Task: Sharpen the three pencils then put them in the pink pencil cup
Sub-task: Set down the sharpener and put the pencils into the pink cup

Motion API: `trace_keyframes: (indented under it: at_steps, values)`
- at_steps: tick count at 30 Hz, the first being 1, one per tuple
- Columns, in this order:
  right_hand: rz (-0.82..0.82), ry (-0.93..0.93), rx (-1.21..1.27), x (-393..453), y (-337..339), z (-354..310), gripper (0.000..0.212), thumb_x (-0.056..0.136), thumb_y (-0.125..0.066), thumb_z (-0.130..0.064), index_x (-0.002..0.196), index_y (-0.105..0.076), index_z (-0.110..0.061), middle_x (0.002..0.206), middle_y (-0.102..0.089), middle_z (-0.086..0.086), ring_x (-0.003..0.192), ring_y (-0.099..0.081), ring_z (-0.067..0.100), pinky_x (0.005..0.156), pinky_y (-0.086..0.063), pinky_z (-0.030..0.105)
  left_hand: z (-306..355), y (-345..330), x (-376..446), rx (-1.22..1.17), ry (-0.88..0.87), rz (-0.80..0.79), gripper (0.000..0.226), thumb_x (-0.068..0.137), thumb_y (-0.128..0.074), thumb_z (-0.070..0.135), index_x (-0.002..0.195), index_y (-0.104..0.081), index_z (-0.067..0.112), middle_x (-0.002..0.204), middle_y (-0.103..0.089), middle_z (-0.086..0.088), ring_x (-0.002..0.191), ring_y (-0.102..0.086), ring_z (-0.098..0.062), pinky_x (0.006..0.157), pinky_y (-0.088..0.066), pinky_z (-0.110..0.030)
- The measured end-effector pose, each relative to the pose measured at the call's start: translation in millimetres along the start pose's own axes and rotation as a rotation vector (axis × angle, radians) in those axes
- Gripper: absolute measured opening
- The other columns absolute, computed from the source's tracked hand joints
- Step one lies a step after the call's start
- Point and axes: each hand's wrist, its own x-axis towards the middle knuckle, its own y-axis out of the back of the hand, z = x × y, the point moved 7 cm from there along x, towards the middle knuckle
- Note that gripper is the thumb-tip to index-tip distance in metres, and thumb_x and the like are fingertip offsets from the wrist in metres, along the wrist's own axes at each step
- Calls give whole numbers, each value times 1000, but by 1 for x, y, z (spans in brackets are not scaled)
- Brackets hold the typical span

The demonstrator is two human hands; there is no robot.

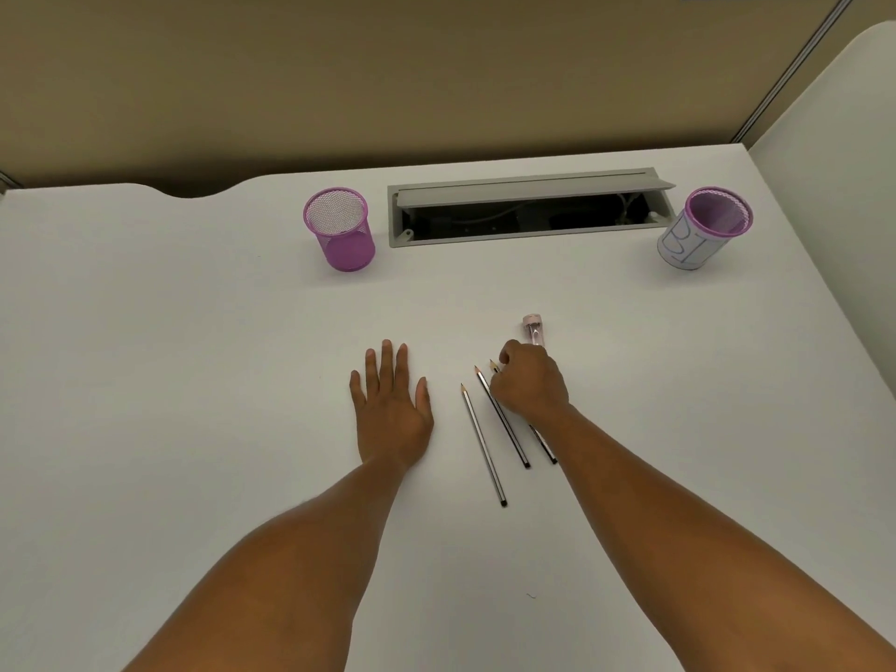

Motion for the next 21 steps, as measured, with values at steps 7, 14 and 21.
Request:
trace_keyframes:
  at_steps: [7,14,21]
  values:
    - [82,90,60,18,33,-53,23,77,-57,-18,96,-65,-9,95,-63,9,87,-60,27,67,-47,28,-1,4,-2,-50,10,12,60,100,-14,47,156,-10,26,164,-1,5,150,7,-14,122,0,-43]
    - [271,253,199,45,85,-124,14,79,-60,-17,70,-54,-9,67,-51,5,55,-44,13,50,-33,20,0,7,0,-105,29,14,59,99,-20,47,155,-13,29,163,-3,8,150,7,-11,122,-1,-42]
    - [409,304,558,65,124,-186,9,75,-60,-18,76,-64,-10,76,-64,5,72,-57,19,58,-45,25,0,9,-1,-114,41,24,58,99,-24,45,155,-16,29,163,-5,9,150,5,-10,122,-2,-41]
